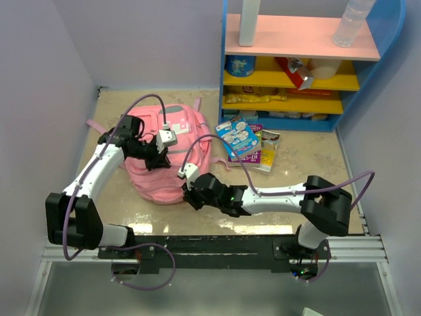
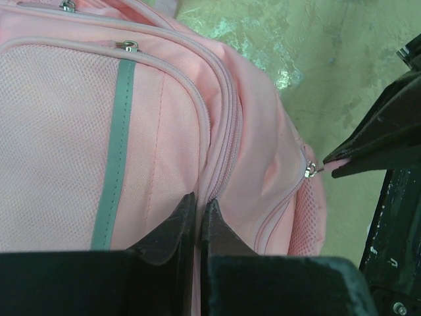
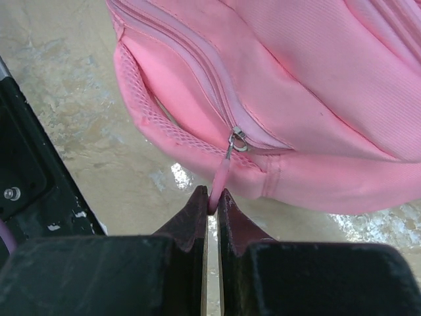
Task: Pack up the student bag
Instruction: Unzip the student bag at the center of the board.
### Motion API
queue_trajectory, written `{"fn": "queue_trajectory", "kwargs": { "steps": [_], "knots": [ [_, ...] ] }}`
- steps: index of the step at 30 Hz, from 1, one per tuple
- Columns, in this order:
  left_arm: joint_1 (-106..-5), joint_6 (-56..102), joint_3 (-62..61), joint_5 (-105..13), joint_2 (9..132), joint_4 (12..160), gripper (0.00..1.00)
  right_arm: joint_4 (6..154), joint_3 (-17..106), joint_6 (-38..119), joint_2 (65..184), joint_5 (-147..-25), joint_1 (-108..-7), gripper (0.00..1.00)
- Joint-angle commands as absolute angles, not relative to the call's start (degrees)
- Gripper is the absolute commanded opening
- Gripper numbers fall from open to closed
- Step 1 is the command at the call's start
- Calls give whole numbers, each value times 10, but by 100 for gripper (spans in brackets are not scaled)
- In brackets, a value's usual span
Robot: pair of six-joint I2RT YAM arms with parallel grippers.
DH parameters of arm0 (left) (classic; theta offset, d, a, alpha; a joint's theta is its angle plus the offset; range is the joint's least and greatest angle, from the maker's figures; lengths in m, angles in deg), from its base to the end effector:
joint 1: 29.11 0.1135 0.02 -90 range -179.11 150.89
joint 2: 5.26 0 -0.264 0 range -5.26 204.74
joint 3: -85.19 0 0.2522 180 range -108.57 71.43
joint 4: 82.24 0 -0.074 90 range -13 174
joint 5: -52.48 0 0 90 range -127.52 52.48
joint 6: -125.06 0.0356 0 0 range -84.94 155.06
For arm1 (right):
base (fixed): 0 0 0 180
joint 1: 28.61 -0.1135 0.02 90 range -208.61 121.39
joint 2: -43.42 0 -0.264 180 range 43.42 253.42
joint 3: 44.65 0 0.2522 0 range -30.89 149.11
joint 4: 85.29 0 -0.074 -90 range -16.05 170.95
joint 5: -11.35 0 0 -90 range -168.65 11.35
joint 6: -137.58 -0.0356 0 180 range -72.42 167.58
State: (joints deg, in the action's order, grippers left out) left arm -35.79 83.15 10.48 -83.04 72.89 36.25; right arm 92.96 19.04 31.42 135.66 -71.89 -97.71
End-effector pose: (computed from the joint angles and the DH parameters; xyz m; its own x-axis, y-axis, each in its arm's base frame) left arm 0.2547 -0.0554 0.2671 -0.3171 0.5621 -0.7639 0.9245 0.3629 -0.1167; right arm 0.1274 0.3220 0.2016 -0.4210 -0.3277 -0.8458 -0.8061 0.5626 0.1833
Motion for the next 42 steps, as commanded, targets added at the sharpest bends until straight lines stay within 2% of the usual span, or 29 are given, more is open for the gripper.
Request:
{"fn": "queue_trajectory", "kwargs": {
  "steps": [1, 9, 15, 19, 26, 32, 33, 35, 37, 40, 42],
  "knots": [
    [-391, 753, 103, -810, 711, 521, 0, 933, 231, 299, 1366, -769, -1018, 0],
    [-408, 633, 76, -765, 717, 599, 0, 951, 294, 321, 1447, -765, -1027, 0],
    [-362, 506, 50, -780, 738, 662, 0, 974, 369, 358, 1498, -766, -1034, 0],
    [-330, 491, 48, -785, 743, 666, 0, 964, 395, 374, 1511, -737, -1043, 0],
    [-310, 547, 56, -851, 696, 583, 0, 968, 321, 343, 1449, -620, -1040, 0],
    [-326, 647, 15, -1029, 719, 403, 2, 972, 235, 304, 1385, -577, -1040, 0],
    [-336, 669, 7, -1042, 720, 360, 9, 966, 227, 291, 1376, -570, -1041, 0],
    [-359, 714, 8, -1064, 717, 336, 51, 955, 196, 276, 1354, -555, -1041, 0],
    [-370, 707, 16, -1068, 710, 350, 100, 936, 174, 250, 1321, -534, -1041, 0],
    [-374, 699, -1, -1040, 711, 388, 100, 906, 132, 214, 1291, -513, -1041, 0],
    [-372, 722, -60, -1003, 738, 373, 100, 897, 103, 191, 1274, -504, -1041, 0]
  ]
}}
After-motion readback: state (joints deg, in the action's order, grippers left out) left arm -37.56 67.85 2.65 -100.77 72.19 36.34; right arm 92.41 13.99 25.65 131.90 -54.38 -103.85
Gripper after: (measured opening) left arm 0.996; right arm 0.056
